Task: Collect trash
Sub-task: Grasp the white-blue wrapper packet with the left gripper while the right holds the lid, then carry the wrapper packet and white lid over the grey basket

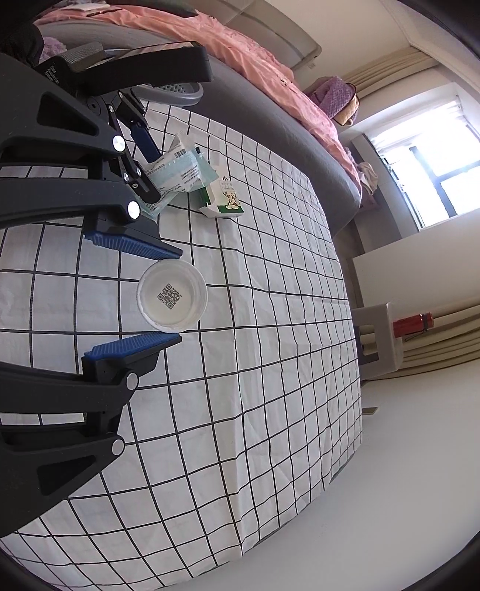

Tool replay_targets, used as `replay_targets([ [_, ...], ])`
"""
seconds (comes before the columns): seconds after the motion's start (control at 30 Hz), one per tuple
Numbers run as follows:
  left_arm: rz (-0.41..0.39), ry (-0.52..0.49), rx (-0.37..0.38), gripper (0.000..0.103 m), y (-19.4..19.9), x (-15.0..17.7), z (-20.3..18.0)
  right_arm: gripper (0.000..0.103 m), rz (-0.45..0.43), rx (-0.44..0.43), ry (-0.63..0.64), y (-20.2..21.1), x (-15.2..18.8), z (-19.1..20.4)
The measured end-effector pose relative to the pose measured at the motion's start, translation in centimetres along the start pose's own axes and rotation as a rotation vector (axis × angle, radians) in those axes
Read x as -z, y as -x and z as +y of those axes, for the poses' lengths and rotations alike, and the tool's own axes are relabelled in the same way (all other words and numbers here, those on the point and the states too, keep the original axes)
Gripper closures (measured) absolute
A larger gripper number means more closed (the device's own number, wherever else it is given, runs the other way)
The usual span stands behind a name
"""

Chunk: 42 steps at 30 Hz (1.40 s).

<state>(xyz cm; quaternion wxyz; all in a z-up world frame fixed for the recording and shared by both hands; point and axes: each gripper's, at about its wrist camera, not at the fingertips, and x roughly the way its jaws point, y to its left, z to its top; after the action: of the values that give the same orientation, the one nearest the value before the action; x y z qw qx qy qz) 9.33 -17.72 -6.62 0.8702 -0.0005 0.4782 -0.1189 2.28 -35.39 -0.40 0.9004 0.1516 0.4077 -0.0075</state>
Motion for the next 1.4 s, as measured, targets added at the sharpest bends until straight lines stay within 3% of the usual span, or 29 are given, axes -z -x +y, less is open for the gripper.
replay_targets([
  [0.03, 0.003, -0.001, 0.001, 0.052, -0.1, 0.1, 0.1, 0.064, 0.0, 0.0, 0.0, 0.0, 0.0, 0.0],
  [0.2, -0.006, -0.008, 0.004, 0.056, 0.5, 0.7, 0.5, 0.064, -0.001, 0.001, 0.004, -0.1, 0.1, 0.1],
  [0.83, -0.059, -0.041, -0.002, 0.057, 6.1, 4.7, 5.6, 0.064, 0.024, -0.008, 0.049, -1.1, 1.2, 2.6],
  [1.1, -0.124, -0.017, -0.051, 0.056, 9.6, 4.0, 10.3, 0.064, 0.028, -0.037, 0.099, -1.7, 1.3, 6.4],
  [1.4, -0.172, 0.03, -0.135, 0.056, 12.8, 3.0, 16.8, 0.064, 0.031, -0.105, 0.182, -2.9, 1.5, 13.3],
])
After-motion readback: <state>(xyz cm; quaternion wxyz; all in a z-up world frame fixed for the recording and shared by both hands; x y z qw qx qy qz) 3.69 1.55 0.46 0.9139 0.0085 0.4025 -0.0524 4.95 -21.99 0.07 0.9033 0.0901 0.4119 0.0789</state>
